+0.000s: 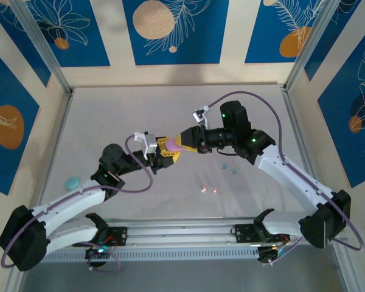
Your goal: Insert wireless bluetooth earbuds into charging case
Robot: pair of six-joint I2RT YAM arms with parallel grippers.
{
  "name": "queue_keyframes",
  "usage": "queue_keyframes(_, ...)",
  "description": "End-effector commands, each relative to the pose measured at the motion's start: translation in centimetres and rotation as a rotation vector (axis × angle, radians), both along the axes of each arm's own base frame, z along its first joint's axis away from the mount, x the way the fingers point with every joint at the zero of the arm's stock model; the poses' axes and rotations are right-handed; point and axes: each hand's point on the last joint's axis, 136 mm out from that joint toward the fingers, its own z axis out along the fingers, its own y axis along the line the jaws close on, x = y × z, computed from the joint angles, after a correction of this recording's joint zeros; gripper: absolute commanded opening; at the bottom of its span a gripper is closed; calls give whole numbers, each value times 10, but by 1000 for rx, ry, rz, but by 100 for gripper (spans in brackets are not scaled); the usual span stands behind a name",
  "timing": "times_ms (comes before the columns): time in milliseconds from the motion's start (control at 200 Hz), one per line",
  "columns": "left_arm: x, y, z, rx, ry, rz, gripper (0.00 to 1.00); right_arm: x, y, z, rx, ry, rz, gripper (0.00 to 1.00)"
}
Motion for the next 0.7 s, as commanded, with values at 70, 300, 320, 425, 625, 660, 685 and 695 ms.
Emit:
queue_keyframes(70, -8, -1, 34, -68, -70, -42, 36, -10, 15, 4, 107, 68, 123, 54)
queue_keyframes(300, -2, 2, 28, -48, -60, 8, 38, -15, 16, -1, 117, 91, 146, 38)
queue_keyframes(320, 1, 3, 27, -42, -55, 20, 38, -15, 16, -1, 118, 89, 143, 37)
queue_keyframes(425, 5, 5, 17, -9, -46, 55, 41, -15, 14, -1, 116, 83, 132, 31)
queue_keyframes(625, 8, 3, 3, 42, -21, 61, 48, -6, 9, -5, 107, 82, 75, 23)
queue_keyframes(660, 10, 3, 1, 47, -16, 67, 50, -4, 8, -5, 108, 84, 66, 22)
queue_keyframes(685, 11, 3, -2, 54, -12, 71, 52, -3, 8, -5, 109, 84, 57, 22)
queue_keyframes(695, 11, 3, -2, 55, -11, 73, 53, -2, 7, -6, 109, 83, 54, 22)
